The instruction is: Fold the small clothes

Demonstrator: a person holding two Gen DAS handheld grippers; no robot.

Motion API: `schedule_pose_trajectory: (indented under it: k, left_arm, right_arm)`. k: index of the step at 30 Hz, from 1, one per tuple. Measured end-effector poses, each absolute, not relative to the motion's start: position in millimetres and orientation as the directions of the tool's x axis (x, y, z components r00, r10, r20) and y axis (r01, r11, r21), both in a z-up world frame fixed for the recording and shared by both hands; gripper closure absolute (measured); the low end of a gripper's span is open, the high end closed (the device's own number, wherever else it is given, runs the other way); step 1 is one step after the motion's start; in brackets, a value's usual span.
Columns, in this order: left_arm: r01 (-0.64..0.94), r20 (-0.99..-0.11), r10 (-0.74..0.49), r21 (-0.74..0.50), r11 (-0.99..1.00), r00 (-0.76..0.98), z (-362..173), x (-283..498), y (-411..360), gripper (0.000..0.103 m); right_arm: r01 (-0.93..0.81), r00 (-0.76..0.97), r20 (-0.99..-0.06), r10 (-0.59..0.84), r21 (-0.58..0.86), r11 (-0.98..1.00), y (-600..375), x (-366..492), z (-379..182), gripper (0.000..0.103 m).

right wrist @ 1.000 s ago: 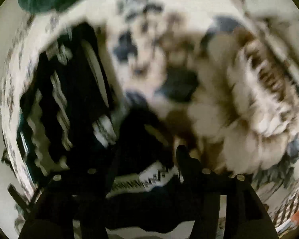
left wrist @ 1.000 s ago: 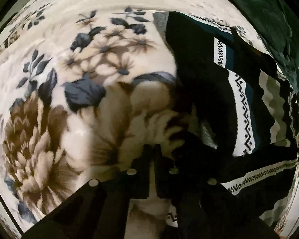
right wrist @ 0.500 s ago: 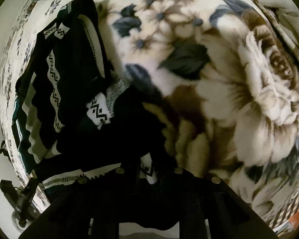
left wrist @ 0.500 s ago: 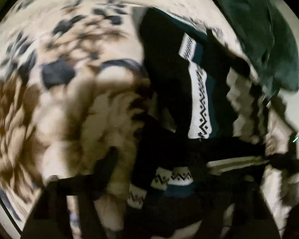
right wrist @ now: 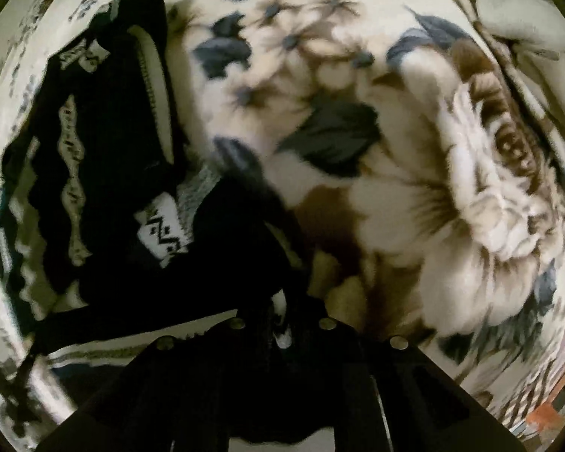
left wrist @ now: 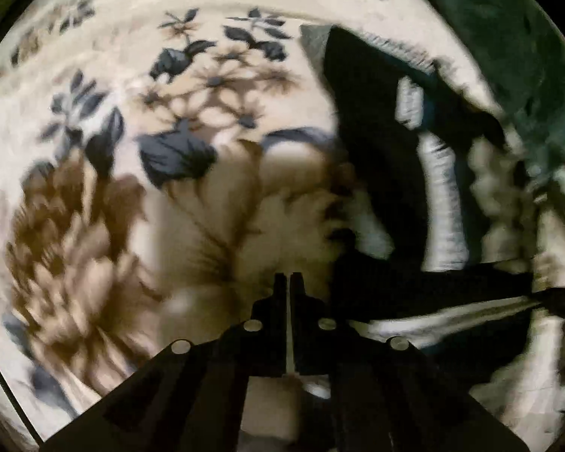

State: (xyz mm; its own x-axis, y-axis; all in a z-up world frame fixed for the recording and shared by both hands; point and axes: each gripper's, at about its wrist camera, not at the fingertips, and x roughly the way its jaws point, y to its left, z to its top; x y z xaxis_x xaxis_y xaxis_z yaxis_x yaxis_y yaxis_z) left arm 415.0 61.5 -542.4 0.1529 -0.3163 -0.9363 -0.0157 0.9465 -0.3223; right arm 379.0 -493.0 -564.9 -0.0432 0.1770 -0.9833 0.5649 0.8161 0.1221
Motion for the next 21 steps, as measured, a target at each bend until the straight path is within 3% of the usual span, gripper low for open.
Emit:
schedule_pose_trajectory:
  k: [1, 2, 4, 6, 7, 8, 9, 11, 13, 16, 21]
  left_arm:
    - [-0.035, -0.919, -0.368, -0.376, 0.926, 0.144, -537, 410, 74, 0.089]
    - [-0.04, -0.906, -0.401, -0.41, 0.911, 0.138, -535, 406, 74, 0.062]
    - [-0.037, -0.889, -0.439, -0.446, 0.894, 0.129, -536, 396, 69, 0.029]
    - [-0.016, -0.902, -0.417, -0.421, 0.907, 0.114, -547, 391, 56, 0.031]
    - [-0.003, -0.916, -0.385, -0.388, 0.922, 0.111, -553, 390, 51, 0.04]
    - [0.006, -0.93, -0.347, -0.349, 0.937, 0.119, -557, 394, 43, 0.083]
    - [0.015, -0.943, -0.311, -0.311, 0.95, 0.116, -560, 397, 36, 0.098]
    - [0.011, -0.949, -0.292, -0.293, 0.956, 0.123, -563, 402, 37, 0.097]
    - [0.037, -0.956, -0.254, -0.251, 0.967, 0.144, -556, 403, 37, 0.097]
    - [0.049, -0.961, -0.237, -0.232, 0.971, 0.142, -561, 401, 35, 0.097]
    - [0.029, -0.958, -0.261, -0.259, 0.965, 0.122, -556, 398, 34, 0.094]
  right_arm:
    - [0.568, -0.037, -0.978, 0.204, 0.147, 0.81, -494, 378, -560, 0.088]
    - [0.567, -0.032, -0.974, 0.224, 0.166, 0.807, -495, 376, -556, 0.084]
    - [0.557, -0.012, -0.968, 0.252, 0.203, 0.805, -498, 369, -545, 0.059]
    - [0.546, -0.002, -0.959, 0.284, 0.237, 0.804, -495, 361, -542, 0.054]
    - [0.538, -0.009, -0.956, 0.293, 0.243, 0.808, -491, 359, -544, 0.054]
    - [0.533, -0.016, -0.956, 0.292, 0.239, 0.812, -488, 358, -546, 0.054]
    - [0.528, -0.026, -0.956, 0.292, 0.235, 0.816, -484, 358, -552, 0.054]
    - [0.524, -0.042, -0.959, 0.282, 0.219, 0.823, -479, 358, -565, 0.055]
    - [0.513, -0.052, -0.977, 0.205, 0.15, 0.846, -476, 359, -569, 0.093]
    - [0.526, -0.048, -0.994, 0.101, 0.061, 0.848, -479, 356, -563, 0.094]
    - [0.519, -0.079, -0.988, 0.134, 0.074, 0.852, -486, 358, -569, 0.093]
